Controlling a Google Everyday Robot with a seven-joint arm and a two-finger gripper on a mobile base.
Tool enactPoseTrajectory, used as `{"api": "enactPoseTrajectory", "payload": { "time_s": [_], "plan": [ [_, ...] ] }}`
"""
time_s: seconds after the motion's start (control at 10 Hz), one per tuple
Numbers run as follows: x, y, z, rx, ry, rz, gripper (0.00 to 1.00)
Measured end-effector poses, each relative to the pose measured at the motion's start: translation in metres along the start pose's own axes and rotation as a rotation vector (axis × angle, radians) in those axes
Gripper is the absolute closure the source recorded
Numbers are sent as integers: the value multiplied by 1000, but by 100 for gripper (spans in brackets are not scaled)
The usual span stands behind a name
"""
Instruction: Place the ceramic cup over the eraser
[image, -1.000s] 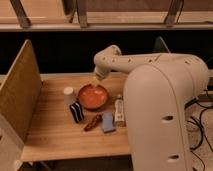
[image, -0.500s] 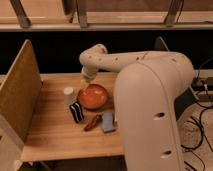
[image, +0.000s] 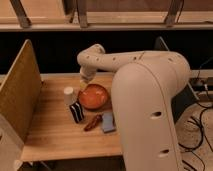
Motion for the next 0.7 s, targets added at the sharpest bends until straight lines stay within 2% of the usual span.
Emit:
{"api": "enactPoseTrajectory", "payload": {
  "time_s": [0.1, 0.4, 0.6, 0.7],
  "plan": [
    [-2, 2, 3, -21, -7, 23, 33],
    [-34, 24, 14, -106, -48, 71, 33],
    [-40, 35, 20, -133, -36, 69, 33],
    [-40, 34, 20, -132, -37, 71, 33]
  ]
}}
